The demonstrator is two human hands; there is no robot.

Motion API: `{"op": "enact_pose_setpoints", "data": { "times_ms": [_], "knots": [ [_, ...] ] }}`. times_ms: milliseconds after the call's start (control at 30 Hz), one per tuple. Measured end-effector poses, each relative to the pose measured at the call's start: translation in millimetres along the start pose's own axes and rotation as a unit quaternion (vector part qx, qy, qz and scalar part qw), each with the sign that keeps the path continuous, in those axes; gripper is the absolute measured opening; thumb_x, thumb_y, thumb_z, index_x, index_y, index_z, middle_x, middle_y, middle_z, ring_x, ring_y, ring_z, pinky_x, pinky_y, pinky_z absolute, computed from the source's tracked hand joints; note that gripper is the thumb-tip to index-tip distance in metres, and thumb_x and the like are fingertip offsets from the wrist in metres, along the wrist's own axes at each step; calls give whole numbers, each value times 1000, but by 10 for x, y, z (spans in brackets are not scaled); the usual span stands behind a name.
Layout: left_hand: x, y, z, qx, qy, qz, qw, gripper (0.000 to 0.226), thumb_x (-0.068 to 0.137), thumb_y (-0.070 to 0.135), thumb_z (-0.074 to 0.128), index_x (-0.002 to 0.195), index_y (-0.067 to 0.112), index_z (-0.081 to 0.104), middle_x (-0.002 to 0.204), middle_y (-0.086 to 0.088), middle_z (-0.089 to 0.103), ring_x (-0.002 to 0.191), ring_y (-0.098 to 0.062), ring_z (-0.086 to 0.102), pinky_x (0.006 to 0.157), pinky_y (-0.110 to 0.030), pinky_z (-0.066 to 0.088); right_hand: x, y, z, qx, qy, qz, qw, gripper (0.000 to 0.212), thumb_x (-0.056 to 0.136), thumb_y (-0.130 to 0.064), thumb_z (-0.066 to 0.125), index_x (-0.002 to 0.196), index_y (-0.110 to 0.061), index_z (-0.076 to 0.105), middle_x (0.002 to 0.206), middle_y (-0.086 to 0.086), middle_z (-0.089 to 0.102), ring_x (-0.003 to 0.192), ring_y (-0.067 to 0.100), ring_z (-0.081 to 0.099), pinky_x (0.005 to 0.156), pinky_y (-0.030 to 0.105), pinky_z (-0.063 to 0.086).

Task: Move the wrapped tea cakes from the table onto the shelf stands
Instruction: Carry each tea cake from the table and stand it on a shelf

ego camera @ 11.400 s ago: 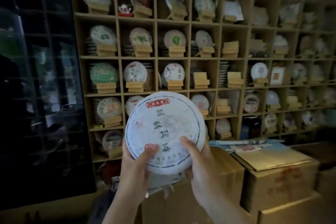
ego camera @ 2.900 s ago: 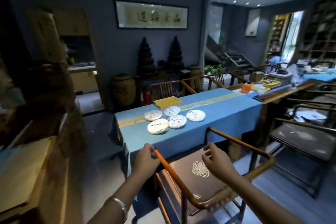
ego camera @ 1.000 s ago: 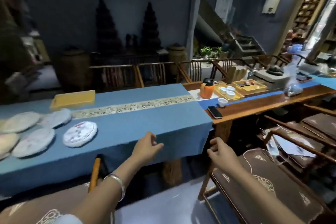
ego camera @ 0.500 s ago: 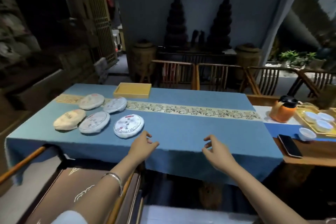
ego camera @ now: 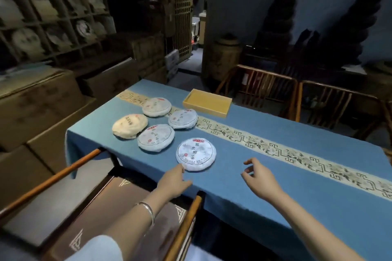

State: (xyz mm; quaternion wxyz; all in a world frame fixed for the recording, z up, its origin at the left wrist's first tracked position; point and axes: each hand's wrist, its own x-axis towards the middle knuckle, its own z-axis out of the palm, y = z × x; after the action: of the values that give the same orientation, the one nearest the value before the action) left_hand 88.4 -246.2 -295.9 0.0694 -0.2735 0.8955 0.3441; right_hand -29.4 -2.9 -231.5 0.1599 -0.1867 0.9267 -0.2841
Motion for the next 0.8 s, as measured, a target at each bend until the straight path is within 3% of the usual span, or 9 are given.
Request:
{"op": "enact_pose_setpoints", "data": {
  "times_ms": [100, 233, 367, 467, 567, 700, 800],
  "knots": [
    [158, -351, -1, 40, -1, -34, 999, 40, 84, 43, 65, 109, 15, 49, 109, -6, 63, 104, -25, 60, 78, -33, 46, 399, -103, 278, -16, -52, -19, 998, 32, 95, -22, 54, 126, -14, 48, 110, 5, 62, 89, 19, 58, 69, 28, 40],
    [392, -688, 23, 27, -27, -88, 995, 34, 84, 39, 64, 102, 20, 42, 113, -8, 64, 101, -27, 60, 69, -29, 37, 998, -154, 569, -34, -115, -30, 992, 33, 95, -20, 55, 127, -12, 47, 111, 7, 62, 91, 22, 57, 72, 29, 41],
    [823, -759, 29, -15, -12, -152, 988, 42, 86, 36, 64, 117, 12, 49, 118, -10, 64, 106, -29, 61, 74, -29, 41, 1665, -118, 810, -60, -176, -32, 982, 37, 96, -24, 57, 128, -10, 46, 113, 12, 65, 101, 31, 62, 82, 35, 46],
    [1251, -709, 27, -61, 4, -204, 977, 36, 87, 32, 63, 112, 8, 53, 116, -14, 65, 104, -32, 61, 82, -33, 47, 2189, -81, 942, -59, -212, -35, 975, 52, 94, -32, 62, 135, -6, 42, 128, 17, 59, 115, 34, 57, 87, 34, 43],
    [1633, -641, 66, -126, 39, -271, 953, 35, 88, 30, 63, 114, 9, 54, 117, -12, 64, 105, -28, 60, 82, -30, 44, 2645, -3, 1041, -40, -236, -35, 970, 62, 90, -37, 67, 134, -4, 40, 132, 17, 56, 117, 34, 55, 89, 37, 44],
    [2025, -546, 199, -217, 59, -318, 921, 53, 89, 40, 64, 132, 11, 50, 127, -8, 60, 118, -27, 56, 98, -33, 43, 3072, 85, 1151, 46, -276, 45, 959, 80, 87, -36, 72, 146, -2, 29, 141, 18, 49, 125, 36, 53, 102, 50, 46],
    [2177, -467, 309, -276, 46, -331, 901, 70, 82, 46, 70, 138, 12, 47, 122, -10, 63, 114, -28, 60, 101, -38, 45, 3227, 175, 1234, 113, -283, 106, 947, 80, 89, -31, 71, 150, -6, 26, 134, 22, 51, 117, 41, 57, 98, 57, 49]
  ]
}}
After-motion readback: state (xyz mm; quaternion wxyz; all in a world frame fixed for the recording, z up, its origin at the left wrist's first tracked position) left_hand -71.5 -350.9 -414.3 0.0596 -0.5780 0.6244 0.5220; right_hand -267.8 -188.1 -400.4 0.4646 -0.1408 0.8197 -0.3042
